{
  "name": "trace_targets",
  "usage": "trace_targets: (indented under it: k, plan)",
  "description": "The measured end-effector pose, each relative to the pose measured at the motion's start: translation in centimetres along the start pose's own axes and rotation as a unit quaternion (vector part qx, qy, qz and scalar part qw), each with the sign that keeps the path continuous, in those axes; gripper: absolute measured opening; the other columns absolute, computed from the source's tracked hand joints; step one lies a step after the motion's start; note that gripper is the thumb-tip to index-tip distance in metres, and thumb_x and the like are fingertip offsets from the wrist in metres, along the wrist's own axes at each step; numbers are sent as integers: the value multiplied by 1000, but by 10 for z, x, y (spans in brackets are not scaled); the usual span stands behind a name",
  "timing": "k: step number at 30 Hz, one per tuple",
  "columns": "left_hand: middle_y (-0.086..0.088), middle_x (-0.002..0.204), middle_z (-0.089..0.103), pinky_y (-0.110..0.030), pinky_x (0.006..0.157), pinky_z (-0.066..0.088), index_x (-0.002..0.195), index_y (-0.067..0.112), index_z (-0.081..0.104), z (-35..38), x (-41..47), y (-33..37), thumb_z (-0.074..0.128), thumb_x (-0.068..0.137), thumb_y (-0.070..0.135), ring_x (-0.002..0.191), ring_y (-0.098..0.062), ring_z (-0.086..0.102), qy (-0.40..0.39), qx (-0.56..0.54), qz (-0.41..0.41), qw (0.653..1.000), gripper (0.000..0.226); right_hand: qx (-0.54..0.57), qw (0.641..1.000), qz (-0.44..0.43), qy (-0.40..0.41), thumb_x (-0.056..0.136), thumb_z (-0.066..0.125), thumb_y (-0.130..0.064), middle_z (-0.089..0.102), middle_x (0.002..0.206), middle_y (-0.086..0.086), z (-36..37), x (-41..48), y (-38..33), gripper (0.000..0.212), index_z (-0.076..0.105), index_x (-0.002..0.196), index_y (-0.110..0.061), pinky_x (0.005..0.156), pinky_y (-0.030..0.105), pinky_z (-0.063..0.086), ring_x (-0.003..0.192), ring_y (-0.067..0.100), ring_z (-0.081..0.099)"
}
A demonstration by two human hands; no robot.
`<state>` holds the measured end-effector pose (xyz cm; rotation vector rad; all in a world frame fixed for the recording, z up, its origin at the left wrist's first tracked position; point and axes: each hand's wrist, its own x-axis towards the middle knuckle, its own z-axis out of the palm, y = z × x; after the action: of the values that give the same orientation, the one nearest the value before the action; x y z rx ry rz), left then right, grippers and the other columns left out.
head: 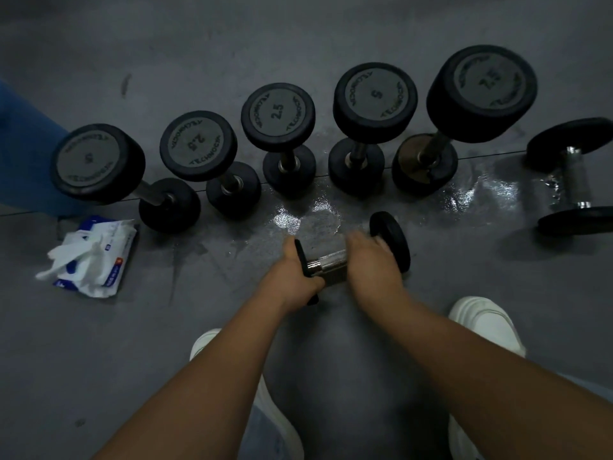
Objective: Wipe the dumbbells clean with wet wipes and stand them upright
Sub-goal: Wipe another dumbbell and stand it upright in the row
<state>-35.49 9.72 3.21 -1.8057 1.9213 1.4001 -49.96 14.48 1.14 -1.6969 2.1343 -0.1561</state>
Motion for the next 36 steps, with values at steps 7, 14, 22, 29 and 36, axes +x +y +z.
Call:
trace_targets:
  k: [7, 14, 22, 29, 36]
  plan:
    - [-8, 112, 53, -34, 88, 52, 151, 20, 12, -3, 6, 0, 71, 81, 24, 97, -27, 56, -4, 8, -7, 1000, 91, -63, 996, -11, -62, 86, 28, -15, 62, 114, 10, -6, 14, 11, 38, 53, 115, -14, 103, 36, 32, 111, 28, 53]
    - [-15, 122, 59, -44, 84, 57, 153, 28, 5, -4, 19, -5, 69, 83, 32, 97, -34, 65, -19, -24, -35, 999, 96, 5, 992, -58, -109, 87, 52, -15, 65, 102, 8, -4, 6, -26, 17, 59, 102, -17, 79, 36, 47, 96, 30, 63]
    - [-12, 111, 56, -32, 66, 56, 149, 22, 16, -15, 24, -1, 66, 85, 26, 87, -32, 63, -52, 10, -20, 998, 81, 13, 997, -76, -20, 86, 41, -9, 61, 114, 10, 5, -11, -6, 29, 59, 109, -11, 96, 34, 38, 109, 30, 56]
    - [-14, 116, 63, -39, 78, 57, 147, 32, 21, -20, 23, -15, 72, 77, 42, 92, -32, 65, -27, 29, 14, 999, 87, -21, 998, -42, -33, 81, 45, -2, 61, 104, 10, 7, -20, 12, 26, 57, 102, -11, 94, 35, 40, 101, 29, 56]
    - [-2, 112, 65, -28, 80, 48, 150, 34, 20, 14, 4, -28, 71, 83, 29, 100, -24, 64, 46, -85, 74, 993, 84, 27, 997, -51, -49, 89, 47, -14, 61, 110, 5, 7, -4, -20, 22, 54, 109, -19, 88, 37, 43, 104, 27, 56]
